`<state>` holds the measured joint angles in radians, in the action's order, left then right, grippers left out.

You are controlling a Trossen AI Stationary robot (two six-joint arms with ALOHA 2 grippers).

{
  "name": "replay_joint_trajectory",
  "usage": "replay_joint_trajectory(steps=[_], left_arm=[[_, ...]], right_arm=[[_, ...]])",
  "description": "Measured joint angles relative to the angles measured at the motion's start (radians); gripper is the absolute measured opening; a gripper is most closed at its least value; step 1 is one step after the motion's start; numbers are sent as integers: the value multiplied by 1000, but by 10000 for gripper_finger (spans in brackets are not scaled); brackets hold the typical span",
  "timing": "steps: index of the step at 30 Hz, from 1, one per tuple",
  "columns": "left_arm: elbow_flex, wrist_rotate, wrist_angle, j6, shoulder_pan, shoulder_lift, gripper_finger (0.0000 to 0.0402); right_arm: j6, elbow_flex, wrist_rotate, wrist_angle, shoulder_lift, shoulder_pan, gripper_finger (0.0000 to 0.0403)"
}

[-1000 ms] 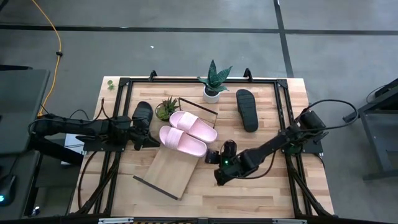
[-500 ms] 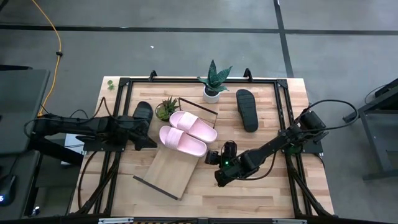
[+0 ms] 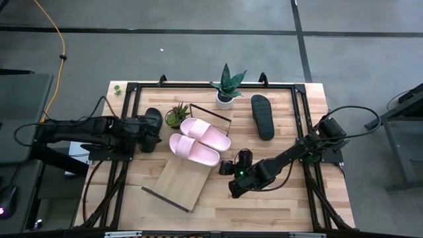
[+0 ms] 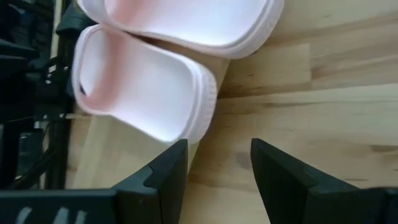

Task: Pick and place slides into the shelf
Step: Put the pink slide on the shelf

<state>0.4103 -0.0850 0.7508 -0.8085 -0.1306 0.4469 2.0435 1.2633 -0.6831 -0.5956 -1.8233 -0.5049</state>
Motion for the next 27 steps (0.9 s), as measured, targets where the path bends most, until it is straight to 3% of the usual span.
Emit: replay_joint_trajectory(steps=[7, 11, 18, 27], left_arm=[[0, -50, -8, 0, 0, 107, 126], [0, -65, -41, 1, 0, 159, 126], [0, -70, -44, 1, 0, 185, 126], [0, -29, -42, -1, 0, 151, 126]], right_arm=[[167, 0, 1, -188, 0, 0, 167], [181, 0, 21, -226, 0, 3, 167], [166, 0, 42, -257, 0, 46, 167], [-27, -1, 134, -232, 12, 140, 167]])
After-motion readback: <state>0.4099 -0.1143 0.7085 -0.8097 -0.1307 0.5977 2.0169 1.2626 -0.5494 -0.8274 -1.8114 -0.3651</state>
